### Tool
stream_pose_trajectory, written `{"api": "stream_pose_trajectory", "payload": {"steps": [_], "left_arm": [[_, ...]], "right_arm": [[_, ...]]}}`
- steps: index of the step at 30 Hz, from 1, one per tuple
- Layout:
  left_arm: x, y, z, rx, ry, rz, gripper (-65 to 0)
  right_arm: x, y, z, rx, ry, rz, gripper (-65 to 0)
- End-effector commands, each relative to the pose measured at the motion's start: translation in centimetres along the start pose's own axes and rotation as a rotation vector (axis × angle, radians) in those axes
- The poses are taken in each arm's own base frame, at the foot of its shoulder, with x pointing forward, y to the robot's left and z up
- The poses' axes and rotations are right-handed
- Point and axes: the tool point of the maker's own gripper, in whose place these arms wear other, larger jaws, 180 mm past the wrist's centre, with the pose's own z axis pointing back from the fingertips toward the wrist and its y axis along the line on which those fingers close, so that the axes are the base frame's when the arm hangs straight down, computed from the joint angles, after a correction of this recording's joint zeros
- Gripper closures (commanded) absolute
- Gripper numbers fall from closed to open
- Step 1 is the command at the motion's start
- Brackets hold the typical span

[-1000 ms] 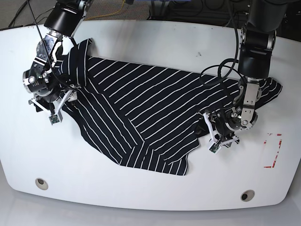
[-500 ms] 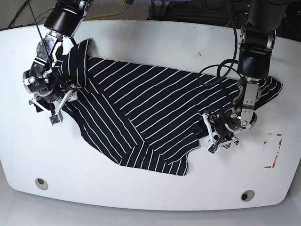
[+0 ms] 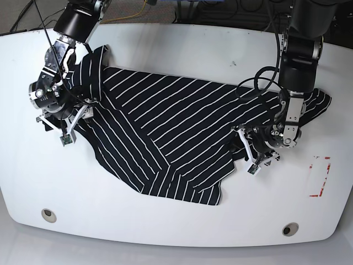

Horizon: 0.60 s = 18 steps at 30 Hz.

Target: Layout the t-shirt on the table in an organized manner, then fold the t-shirt properly

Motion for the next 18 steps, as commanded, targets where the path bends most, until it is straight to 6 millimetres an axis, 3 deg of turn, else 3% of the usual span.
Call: {"api": "stream_pose_trajectory", "payload": {"steps": [1, 8, 18], "left_arm": [[1.84, 0.8, 0.35, 0.012, -0.041, -0.01, -39.3], [1.64, 0.71, 0.32, 0.011, -0.035, -0.011, -37.1], [1.52, 0.72, 0.3, 0.013, -0.03, -0.013, -7.0]], "right_arm": [[1.55, -0.94, 0.65, -0.026, -0.048, 0.011, -47.2], [1.55, -0.94, 0.65, -0.026, -0.048, 0.011, -47.2], [1.19, -1.91, 1.06, -0.049, -0.05, -0.016, -47.2]]}}
